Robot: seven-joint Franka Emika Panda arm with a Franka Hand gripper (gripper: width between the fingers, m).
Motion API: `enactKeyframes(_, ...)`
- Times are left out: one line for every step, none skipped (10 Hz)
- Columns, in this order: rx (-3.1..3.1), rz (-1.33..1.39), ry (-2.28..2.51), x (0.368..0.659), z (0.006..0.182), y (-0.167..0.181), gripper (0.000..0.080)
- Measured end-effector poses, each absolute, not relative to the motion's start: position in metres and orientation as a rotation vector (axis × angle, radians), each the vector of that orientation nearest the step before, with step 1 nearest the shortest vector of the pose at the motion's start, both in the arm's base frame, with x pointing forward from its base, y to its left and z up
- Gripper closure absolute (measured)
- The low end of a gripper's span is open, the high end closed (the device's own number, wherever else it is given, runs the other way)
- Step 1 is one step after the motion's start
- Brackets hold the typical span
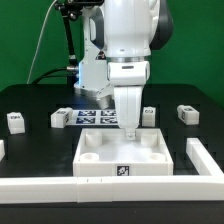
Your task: Assemble one leg
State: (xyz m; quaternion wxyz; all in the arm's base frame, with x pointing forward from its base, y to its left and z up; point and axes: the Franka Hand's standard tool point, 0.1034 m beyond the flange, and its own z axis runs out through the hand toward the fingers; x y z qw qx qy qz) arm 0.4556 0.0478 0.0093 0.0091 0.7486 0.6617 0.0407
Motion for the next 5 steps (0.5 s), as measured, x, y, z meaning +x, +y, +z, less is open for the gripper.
enactKeyframes(2.34,0.126,2.066,0.4551,0.009,0.0476,0.0724)
enactKeyframes(2.34,0.125,2.065,0.455,0.0089,0.0471,0.0739)
enactKeyframes(2.34,0.125,2.065,0.4551,0.0089,0.047,0.0739)
enactKeyframes(2.341,0.125,2.065,0.4551,0.0089,0.047,0.0739)
enactKeyframes(2.341,0.125,2.065,0.4551,0.0089,0.047,0.0739)
